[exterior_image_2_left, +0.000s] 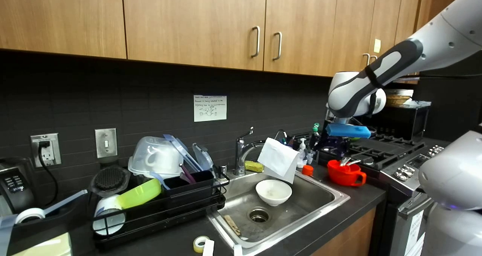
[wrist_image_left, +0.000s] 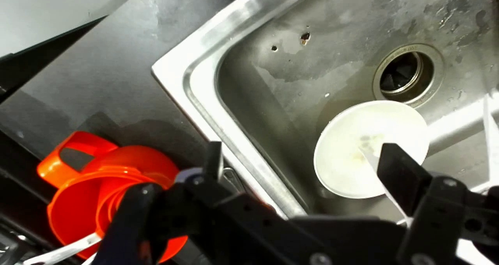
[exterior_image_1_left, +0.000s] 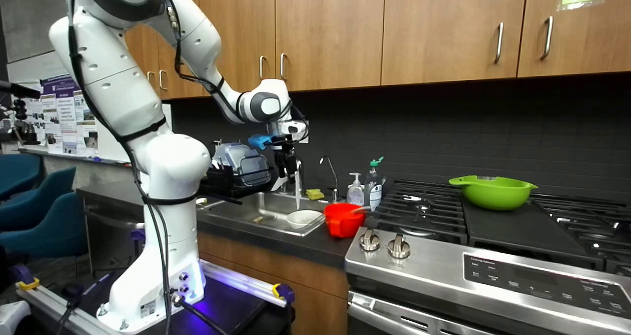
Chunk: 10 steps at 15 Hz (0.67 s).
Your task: Remove the small orange pot from the orange bowl and put it on the counter
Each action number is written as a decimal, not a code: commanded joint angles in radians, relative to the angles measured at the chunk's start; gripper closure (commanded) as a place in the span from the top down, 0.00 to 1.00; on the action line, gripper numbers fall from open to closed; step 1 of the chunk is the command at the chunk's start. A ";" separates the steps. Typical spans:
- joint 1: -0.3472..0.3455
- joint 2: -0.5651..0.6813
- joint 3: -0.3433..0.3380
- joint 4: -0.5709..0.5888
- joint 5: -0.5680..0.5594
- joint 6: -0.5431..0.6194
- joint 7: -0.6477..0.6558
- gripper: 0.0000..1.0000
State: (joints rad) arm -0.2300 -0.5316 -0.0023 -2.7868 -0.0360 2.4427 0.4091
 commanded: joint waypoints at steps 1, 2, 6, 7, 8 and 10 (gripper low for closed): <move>-0.010 -0.092 0.054 -0.007 -0.020 -0.052 0.039 1.00; -0.005 -0.103 0.065 -0.003 -0.017 -0.053 0.038 1.00; 0.016 -0.141 0.097 0.010 -0.009 -0.054 0.024 1.00; 0.024 -0.150 0.101 0.012 -0.004 -0.053 0.021 1.00; 0.034 -0.160 0.105 0.014 0.003 -0.049 0.020 1.00; 0.029 -0.134 0.099 0.016 0.000 -0.038 0.013 1.00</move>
State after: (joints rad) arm -0.2021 -0.6662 0.0981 -2.7716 -0.0347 2.4064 0.4222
